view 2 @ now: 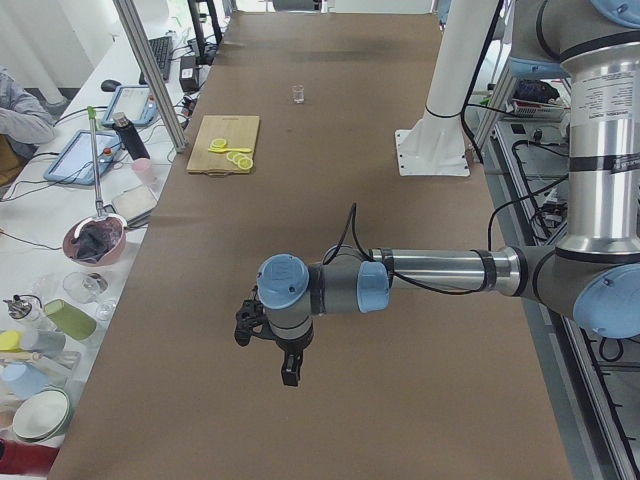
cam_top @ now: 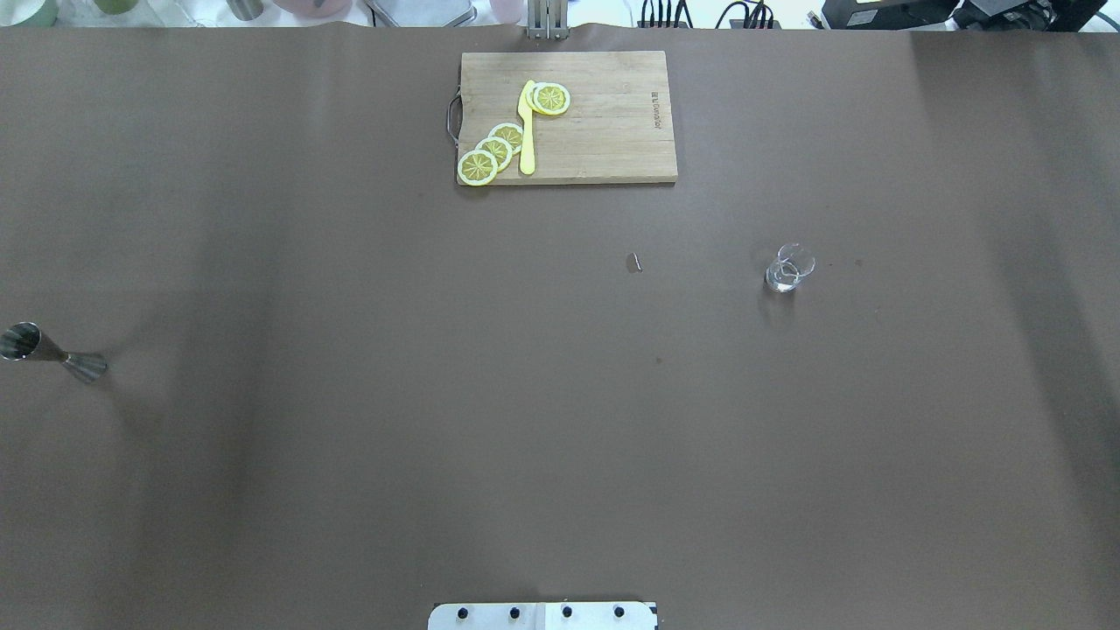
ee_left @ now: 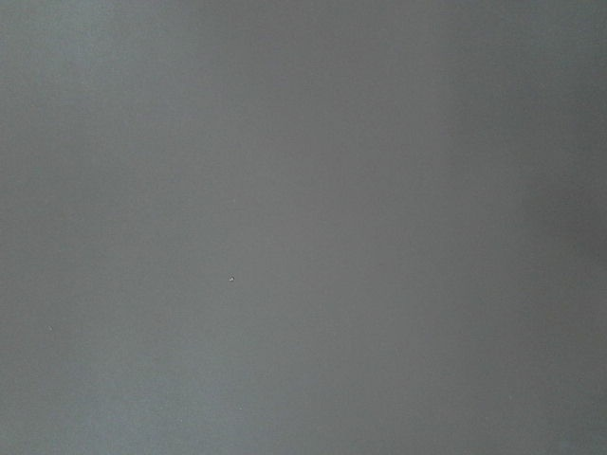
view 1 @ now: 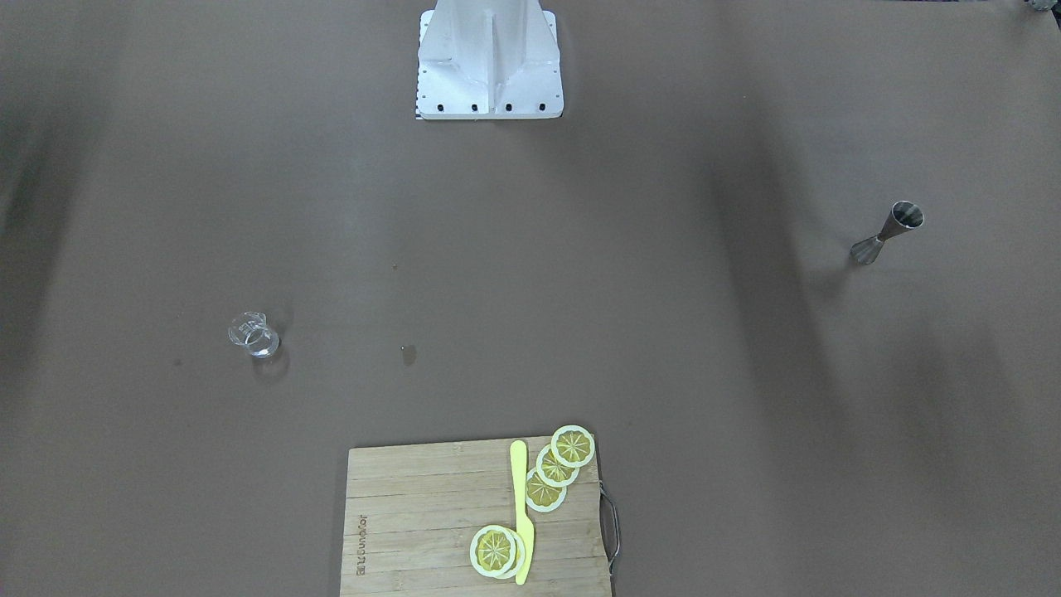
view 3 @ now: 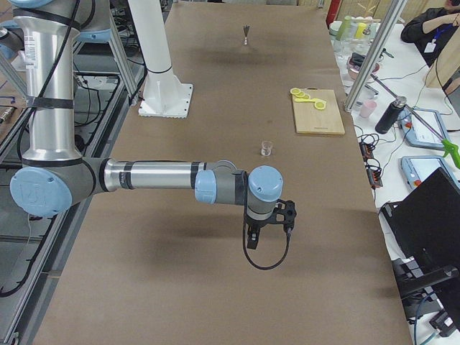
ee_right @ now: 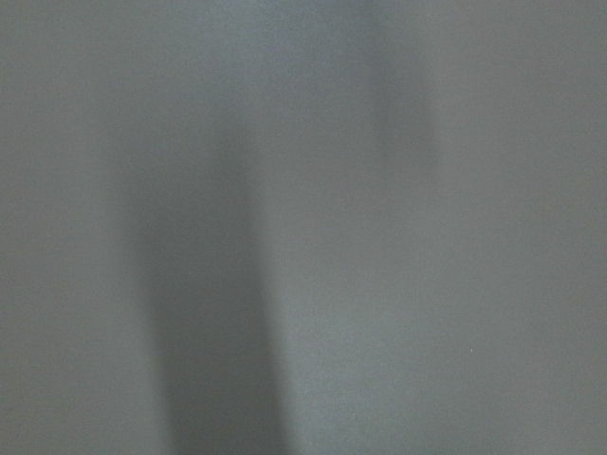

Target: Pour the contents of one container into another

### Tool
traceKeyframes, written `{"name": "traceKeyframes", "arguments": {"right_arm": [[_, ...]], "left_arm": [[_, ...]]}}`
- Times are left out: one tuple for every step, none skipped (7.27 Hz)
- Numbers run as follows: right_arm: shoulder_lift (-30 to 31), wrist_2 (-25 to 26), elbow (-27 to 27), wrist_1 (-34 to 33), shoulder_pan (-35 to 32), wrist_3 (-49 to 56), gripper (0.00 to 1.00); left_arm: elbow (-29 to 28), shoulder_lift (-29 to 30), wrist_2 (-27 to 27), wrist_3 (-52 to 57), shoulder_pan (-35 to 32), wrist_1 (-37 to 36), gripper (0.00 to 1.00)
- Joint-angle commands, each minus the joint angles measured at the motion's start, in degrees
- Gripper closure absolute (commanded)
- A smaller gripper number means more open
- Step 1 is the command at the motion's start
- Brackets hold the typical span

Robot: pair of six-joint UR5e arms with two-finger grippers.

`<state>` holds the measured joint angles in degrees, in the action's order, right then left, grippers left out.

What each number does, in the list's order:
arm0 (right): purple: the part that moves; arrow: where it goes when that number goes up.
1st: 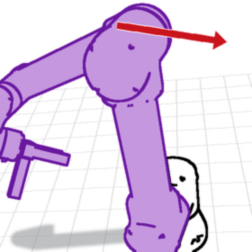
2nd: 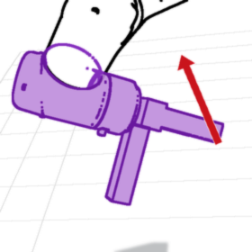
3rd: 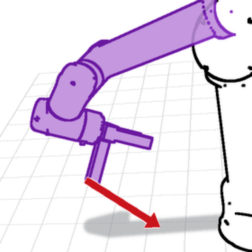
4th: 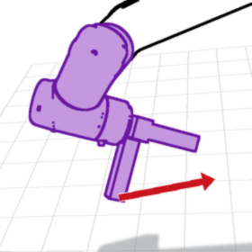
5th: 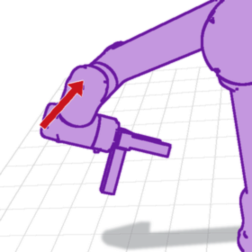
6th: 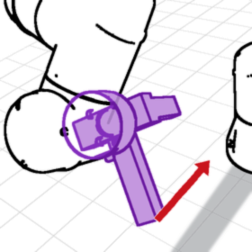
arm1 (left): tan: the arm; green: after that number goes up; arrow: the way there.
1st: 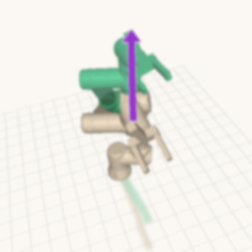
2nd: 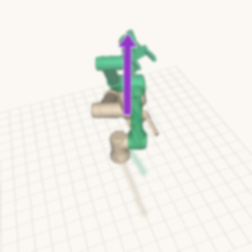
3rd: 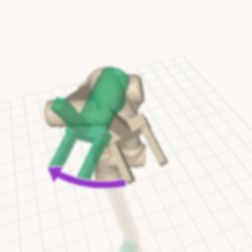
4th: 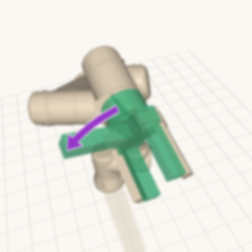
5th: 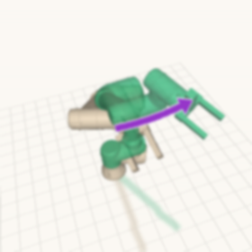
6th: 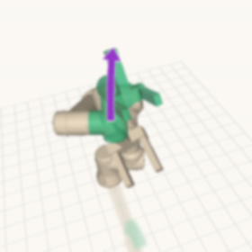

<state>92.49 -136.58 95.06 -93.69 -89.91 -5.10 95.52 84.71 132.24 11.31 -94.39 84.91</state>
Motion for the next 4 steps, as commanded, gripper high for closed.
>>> {"name": "traceKeyframes", "arguments": {"right_arm": [[-0.03, 0.0, 0.04, 0.0, 0.0, 0.0, 0.0], [-0.03, 0.0, 0.04, 0.0, 0.0, 0.0, 0.0], [-0.12, 0.0, 0.13, 0.0, 0.09, 0.0, 0.0], [-0.38, 0.17, 0.3, 0.0, 0.18, 0.17, 0.0]], "left_arm": [[0.02, 0.1, 0.03, 0.03, 0.0, 0.08, 0.01], [0.11, 0.1, 0.12, 0.03, 0.0, 0.08, 0.01], [0.02, 0.1, 0.03, 0.03, 0.0, 0.08, 0.01], [0.02, 0.01, 0.03, 0.03, 0.0, 0.87, 0.01]]}}
